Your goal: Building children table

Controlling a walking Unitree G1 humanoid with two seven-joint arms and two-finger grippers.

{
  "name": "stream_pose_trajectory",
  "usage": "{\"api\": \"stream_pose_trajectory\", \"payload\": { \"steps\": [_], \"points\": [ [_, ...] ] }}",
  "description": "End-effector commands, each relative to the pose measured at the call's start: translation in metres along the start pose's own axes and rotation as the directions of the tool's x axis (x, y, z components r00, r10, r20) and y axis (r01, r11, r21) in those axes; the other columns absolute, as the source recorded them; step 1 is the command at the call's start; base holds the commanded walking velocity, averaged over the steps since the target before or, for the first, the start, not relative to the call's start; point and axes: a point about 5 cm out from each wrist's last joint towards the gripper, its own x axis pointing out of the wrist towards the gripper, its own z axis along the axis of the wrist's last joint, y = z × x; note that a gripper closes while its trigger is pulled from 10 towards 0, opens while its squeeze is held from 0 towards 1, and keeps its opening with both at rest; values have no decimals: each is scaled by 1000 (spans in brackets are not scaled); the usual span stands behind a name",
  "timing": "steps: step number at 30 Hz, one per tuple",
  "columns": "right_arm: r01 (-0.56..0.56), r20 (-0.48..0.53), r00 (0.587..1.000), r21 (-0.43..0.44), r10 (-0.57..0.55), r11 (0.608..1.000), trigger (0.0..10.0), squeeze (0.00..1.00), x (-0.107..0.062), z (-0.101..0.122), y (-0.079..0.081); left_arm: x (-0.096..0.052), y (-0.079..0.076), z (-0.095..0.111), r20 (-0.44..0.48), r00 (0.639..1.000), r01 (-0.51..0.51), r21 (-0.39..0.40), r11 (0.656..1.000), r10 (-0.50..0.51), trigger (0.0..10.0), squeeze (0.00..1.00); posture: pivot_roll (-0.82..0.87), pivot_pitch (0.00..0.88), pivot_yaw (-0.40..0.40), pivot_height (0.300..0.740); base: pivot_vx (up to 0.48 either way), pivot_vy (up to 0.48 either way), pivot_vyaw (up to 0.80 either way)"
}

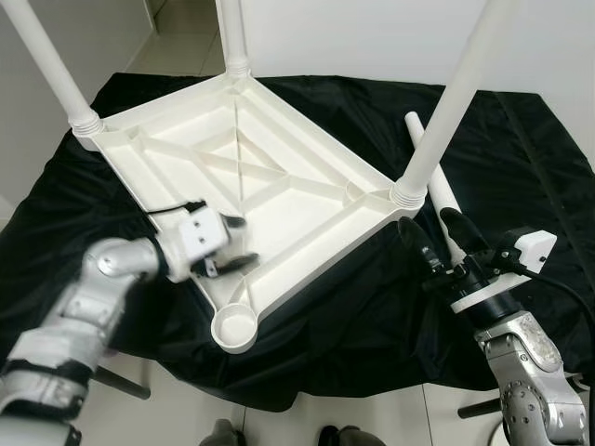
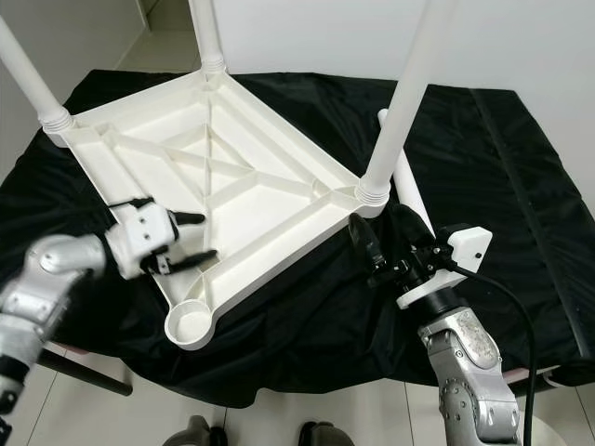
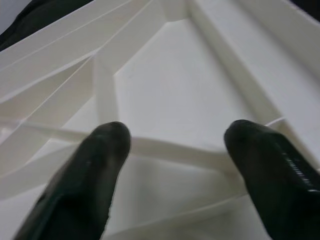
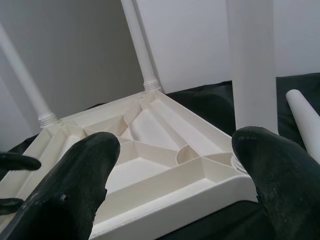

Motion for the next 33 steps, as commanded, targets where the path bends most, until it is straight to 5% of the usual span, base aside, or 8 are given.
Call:
{"api": "stream_pose_trajectory", "payload": {
  "steps": [1, 4, 5, 10, 11, 15, 16, 33],
  "points": [
    [-9, -18, 1000, -1, 9, 1000, 10000, 0, 0, -2, -1, -10, 6, -6, -17, 999, 46, -48, 998, -47, 10000, 1000, -11, 107, 16, 740, 0, 0, 0],
    [-13, -21, 1000, 4, 14, 1000, 10000, 0, -1, -3, 0, -17, 16, -5, -12, 998, 53, -99, 994, -54, 10000, 886, -7, 101, 16, 740, 0, 0, 0],
    [-19, -26, 999, 7, 19, 1000, 10000, 0, -1, -4, 1, -22, 17, -5, -12, 996, 87, -107, 990, -89, 10000, 525, -7, 100, 15, 740, 0, 0, 0],
    [-28, -34, 999, 10, 28, 1000, 10000, 0, -2, -5, 2, -29, 16, -7, -14, 985, 167, -129, 977, -170, 10000, 557, -2, 98, 14, 740, 0, 0, 0],
    [-31, -36, 999, 12, 31, 999, 10000, 0, -3, -6, 2, -33, 15, -8, -16, 972, 227, -159, 961, -233, 10000, 1000, -1, 98, 14, 740, 0, 0, 0],
    [-39, -40, 998, 17, 40, 999, 10000, 0, -2, -7, 4, -35, 12, -12, -59, 950, 296, -150, 943, -307, 10000, 1000, 2, 95, 10, 740, 0, 0, 0],
    [-42, -40, 998, 18, 43, 999, 10000, 0, -2, -7, 4, -33, 11, -14, -76, 945, 306, -134, 943, -318, 10000, 0, 2, 95, 10, 740, 0, 0, 0],
    [-44, -53, 998, 12, 45, 999, 10000, 0, -6, -7, 6, 0, -1, -22, -201, 880, 440, 2, 898, -431, 10000, 0, -26, 107, 20, 740, 0, 0, 0]
  ]
}}
